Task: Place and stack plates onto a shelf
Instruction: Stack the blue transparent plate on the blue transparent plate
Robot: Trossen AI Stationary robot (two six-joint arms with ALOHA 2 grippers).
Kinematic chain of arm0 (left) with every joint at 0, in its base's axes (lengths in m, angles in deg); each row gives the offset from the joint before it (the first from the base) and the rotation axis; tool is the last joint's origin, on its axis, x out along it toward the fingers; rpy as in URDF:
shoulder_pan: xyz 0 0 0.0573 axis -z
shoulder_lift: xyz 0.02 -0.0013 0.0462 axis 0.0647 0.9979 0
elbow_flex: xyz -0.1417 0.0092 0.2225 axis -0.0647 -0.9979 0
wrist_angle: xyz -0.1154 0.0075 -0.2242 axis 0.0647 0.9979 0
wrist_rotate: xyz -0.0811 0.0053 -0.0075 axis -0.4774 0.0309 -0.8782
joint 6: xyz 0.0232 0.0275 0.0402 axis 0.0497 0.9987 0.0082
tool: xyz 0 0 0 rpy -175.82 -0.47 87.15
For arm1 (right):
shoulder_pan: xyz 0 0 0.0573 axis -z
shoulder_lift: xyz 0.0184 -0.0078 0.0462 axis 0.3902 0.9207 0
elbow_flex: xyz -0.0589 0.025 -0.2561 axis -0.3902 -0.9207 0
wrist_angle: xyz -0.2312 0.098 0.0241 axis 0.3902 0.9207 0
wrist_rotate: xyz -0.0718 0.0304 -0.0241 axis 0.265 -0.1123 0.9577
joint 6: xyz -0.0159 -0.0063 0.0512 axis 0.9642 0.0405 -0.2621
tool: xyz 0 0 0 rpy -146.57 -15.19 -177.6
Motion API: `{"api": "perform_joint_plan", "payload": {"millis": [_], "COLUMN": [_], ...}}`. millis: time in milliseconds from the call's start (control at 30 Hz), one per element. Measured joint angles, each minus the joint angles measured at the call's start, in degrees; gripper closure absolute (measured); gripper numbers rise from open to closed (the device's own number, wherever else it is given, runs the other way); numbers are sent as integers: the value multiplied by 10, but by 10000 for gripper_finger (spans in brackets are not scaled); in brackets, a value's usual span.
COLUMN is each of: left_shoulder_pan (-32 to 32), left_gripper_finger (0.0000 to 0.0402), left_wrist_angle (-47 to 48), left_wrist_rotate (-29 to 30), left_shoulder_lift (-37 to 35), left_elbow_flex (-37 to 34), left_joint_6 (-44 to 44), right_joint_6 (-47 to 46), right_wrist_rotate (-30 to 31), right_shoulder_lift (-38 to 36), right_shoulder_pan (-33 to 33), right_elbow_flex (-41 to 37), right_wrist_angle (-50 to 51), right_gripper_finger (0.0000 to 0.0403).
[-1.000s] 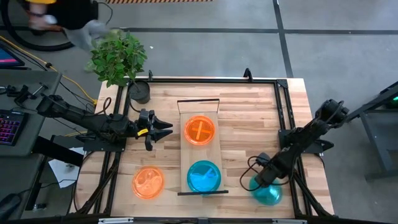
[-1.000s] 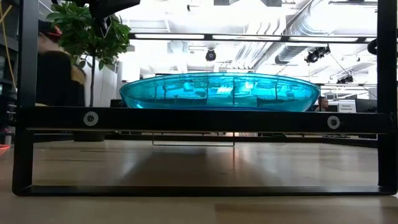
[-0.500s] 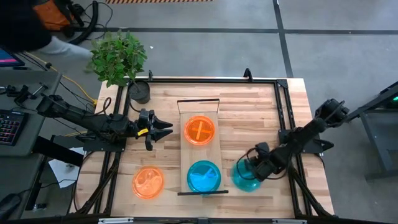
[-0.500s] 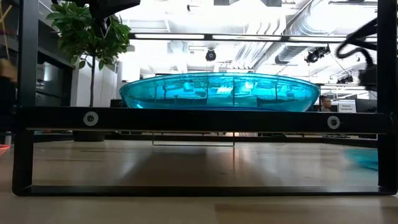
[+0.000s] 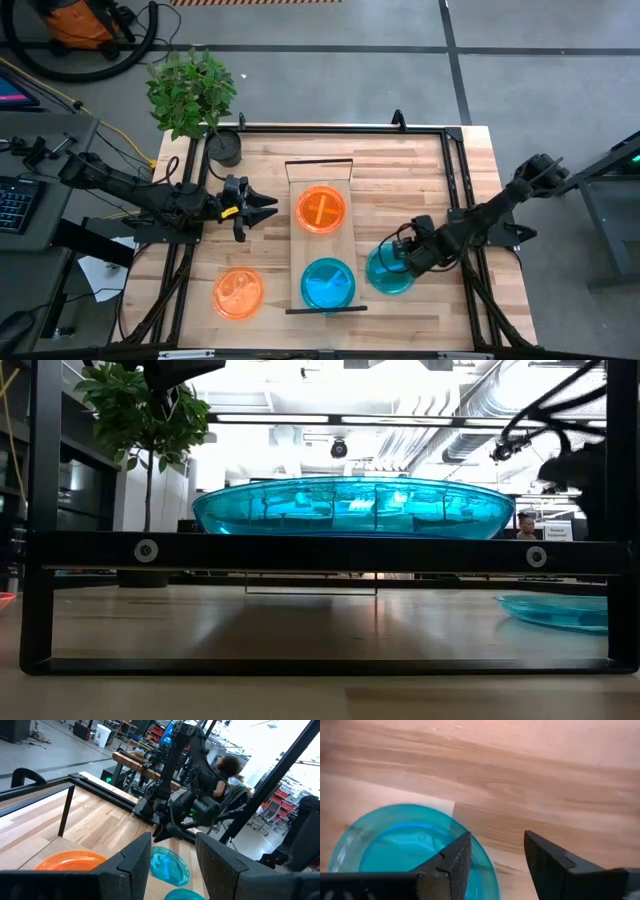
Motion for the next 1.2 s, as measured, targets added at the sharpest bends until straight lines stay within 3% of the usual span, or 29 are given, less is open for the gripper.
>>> {"api": "perform_joint_plan", "payload": {"millis": [200, 367, 467, 567, 733, 933, 1200], "left_shoulder_pan": [0, 0, 0, -1, -1, -1, -1], "left_gripper_finger": [254, 254, 254, 254, 254, 254, 254], "left_wrist_angle": [0, 1, 1, 2, 0, 0, 0], "left_wrist_rotate": [0, 0, 2, 7, 9, 10, 28], "left_shoulder_lift": [0, 0, 0, 0, 0, 0, 0], "left_elbow_flex": [0, 0, 0, 0, 0, 0, 0], "left_joint_6": [0, 0, 1, 1, 1, 0, 0], "right_joint_6": [64, 65, 38, -8, -90, -88, -85], "right_wrist_rotate": [9, 9, 3, -12, 62, 37, 50], "right_shoulder_lift": [-87, -111, -111, -111, -111, -108, -101], "right_shoulder_pan": [-34, -74, -100, -128, -159, -162, -156], "right_elbow_flex": [0, 0, -29, -93, -165, -173, -173], "right_wrist_angle": [40, 38, -20, -142, -276, -256, -282], "right_gripper_finger": [240, 240, 240, 240, 240, 240, 240]}}
